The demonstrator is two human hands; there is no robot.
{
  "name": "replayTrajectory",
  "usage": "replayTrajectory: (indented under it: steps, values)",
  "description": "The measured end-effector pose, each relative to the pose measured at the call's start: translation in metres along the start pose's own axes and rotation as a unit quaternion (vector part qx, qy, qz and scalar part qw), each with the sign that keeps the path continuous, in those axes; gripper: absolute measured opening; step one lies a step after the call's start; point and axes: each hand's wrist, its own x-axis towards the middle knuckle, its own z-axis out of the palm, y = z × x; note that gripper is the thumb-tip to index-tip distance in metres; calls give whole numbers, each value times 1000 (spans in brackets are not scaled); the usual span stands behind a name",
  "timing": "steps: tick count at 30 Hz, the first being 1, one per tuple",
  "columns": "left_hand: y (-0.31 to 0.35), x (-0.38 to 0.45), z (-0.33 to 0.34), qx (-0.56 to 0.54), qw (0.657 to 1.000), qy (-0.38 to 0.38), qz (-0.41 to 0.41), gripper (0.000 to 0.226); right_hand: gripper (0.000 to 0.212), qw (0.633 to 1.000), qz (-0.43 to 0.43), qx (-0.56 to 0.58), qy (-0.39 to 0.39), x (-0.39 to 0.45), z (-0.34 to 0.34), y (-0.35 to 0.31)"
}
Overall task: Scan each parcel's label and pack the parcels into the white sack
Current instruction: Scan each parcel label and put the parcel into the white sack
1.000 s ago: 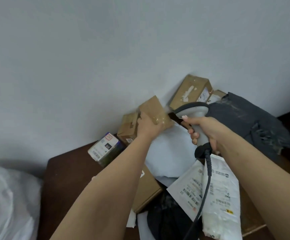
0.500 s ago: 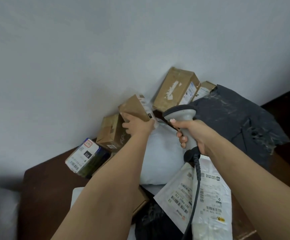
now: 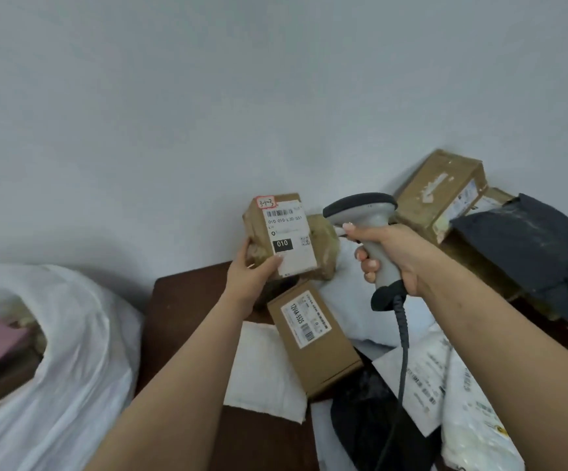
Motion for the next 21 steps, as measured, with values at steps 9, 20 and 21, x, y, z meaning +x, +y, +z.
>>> replayTrajectory:
  steps: [9,20,21]
  values:
    - [-39,-73,-141,-5,999,35,7,85,24,995,-3,-68,-72,-53,116,52]
    - [-57,-109,-202,12,999,44,21,85,32,993,-52,-103,-38,-100,176,87]
    - [-58,-110,-204,9,999,40,23,85,33,993,-55,-101,-36,-103,178,87]
